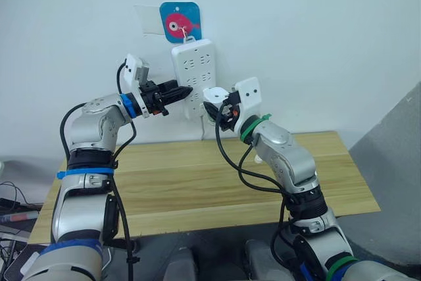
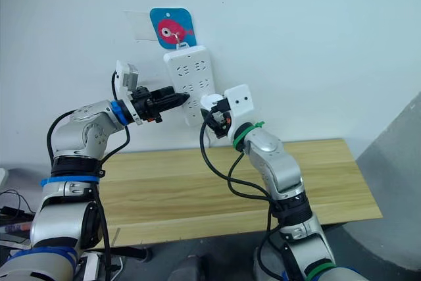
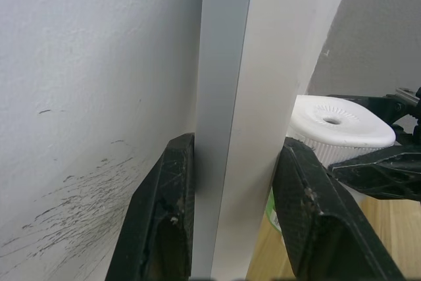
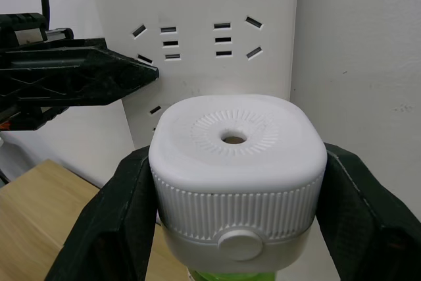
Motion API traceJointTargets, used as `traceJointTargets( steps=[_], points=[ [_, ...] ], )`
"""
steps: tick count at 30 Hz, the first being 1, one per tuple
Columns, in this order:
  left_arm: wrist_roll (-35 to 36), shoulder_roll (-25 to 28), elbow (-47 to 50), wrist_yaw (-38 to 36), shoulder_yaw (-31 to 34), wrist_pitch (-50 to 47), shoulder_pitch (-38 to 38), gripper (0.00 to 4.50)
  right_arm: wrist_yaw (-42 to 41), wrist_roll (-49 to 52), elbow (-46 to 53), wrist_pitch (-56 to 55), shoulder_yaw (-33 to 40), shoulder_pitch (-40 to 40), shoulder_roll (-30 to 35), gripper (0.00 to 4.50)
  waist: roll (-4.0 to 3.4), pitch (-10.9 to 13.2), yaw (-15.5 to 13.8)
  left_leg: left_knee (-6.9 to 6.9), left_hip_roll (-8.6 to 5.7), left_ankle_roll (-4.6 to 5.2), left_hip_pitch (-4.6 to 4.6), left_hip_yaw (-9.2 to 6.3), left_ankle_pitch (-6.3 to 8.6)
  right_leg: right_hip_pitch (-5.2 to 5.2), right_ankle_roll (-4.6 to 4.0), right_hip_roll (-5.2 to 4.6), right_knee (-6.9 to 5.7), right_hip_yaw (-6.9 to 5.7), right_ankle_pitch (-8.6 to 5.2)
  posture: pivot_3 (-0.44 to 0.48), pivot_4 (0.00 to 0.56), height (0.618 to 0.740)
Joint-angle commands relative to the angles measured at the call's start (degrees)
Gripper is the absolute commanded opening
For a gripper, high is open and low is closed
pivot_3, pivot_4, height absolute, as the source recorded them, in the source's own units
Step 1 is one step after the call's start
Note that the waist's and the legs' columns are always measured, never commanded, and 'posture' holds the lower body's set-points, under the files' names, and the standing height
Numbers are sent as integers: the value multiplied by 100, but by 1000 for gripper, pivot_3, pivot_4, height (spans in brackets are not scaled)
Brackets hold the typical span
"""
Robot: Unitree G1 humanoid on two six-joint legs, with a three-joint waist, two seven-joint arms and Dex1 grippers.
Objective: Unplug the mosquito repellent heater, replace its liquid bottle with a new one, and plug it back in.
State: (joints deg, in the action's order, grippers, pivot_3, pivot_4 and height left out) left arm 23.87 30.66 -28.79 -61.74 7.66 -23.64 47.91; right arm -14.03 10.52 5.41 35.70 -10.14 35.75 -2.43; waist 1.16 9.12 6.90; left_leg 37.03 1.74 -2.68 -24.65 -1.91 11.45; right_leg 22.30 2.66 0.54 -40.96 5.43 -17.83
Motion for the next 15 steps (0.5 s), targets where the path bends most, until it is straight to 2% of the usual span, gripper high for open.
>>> traceJointTargets(
  steps=[1,14,15],
  points=[
    [341,-169,448,-114,95,-81,172,1311,-86,24,-62,-68,-215,214,-227,2917,0,0,8,0,0,-1,1,-1,-1,0,-1,0,0,0,1,-50,124,740],
    [184,-162,343,-51,123,161,145,1311,-287,52,285,173,-230,70,2,2917,0,0,-4,-2,1,-3,1,-2,-2,0,-1,2,2,0,1,-47,113,740],
    [177,-158,334,-53,123,178,134,1311,-321,77,383,234,-222,35,59,3267,0,0,-16,-3,0,-3,1,-2,-2,0,-1,1,3,0,1,-47,113,740]
  ],
)
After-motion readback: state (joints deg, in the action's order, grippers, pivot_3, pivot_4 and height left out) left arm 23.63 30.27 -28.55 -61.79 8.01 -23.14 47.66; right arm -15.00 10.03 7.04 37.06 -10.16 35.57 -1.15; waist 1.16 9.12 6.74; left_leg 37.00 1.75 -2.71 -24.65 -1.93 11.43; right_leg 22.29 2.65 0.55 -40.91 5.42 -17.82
